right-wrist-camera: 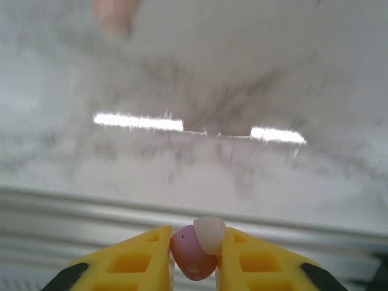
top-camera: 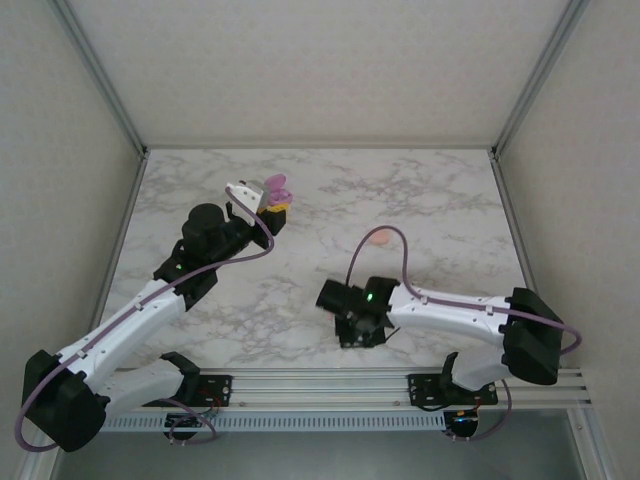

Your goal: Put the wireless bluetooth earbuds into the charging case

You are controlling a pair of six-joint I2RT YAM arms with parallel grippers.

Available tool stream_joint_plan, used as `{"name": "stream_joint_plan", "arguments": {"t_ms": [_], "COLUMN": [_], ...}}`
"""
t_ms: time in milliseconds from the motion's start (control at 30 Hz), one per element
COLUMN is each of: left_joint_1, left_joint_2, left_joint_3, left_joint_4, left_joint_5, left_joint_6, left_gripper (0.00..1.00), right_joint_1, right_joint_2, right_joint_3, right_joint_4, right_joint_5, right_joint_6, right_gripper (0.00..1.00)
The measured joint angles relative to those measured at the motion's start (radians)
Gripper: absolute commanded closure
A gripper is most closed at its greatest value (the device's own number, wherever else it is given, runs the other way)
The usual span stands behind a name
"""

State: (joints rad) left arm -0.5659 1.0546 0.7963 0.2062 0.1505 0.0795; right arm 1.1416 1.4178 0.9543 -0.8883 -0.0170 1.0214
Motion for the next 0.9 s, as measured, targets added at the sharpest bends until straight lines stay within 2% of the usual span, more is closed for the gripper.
{"name": "stream_joint_plan", "arguments": {"t_ms": [167, 300, 600, 667, 900], "left_joint_1": [0.000, 0.000, 0.008, 0.010, 0.025], "left_joint_2": [-0.008, -0.017, -0.023, -0.023, -0.023], "left_joint_3": [0.000, 0.000, 0.000, 0.000, 0.000], "left_joint_4": [-0.005, -0.009, -0.010, -0.011, -0.015], "left_joint_5": [-0.007, -0.008, -0.016, -0.018, -0.019], "left_joint_6": [0.000, 0.000, 0.004, 0.004, 0.007], "left_gripper": [0.70, 0.70, 0.70, 0.70, 0.70], "right_joint_1": [-0.206, -0.307, -0.341, -0.341, -0.341], "right_joint_2": [0.084, 0.191, 0.434, 0.459, 0.465], "right_joint_3": [0.018, 0.073, 0.233, 0.251, 0.266], "right_joint_4": [0.084, 0.139, 0.188, 0.185, 0.163], "right_joint_5": [-0.013, -0.032, -0.047, -0.047, -0.066], "right_joint_6": [-0.150, -0.231, -0.339, -0.354, -0.385], "right_gripper": [0.78, 0.78, 0.76, 0.72, 0.66]}}
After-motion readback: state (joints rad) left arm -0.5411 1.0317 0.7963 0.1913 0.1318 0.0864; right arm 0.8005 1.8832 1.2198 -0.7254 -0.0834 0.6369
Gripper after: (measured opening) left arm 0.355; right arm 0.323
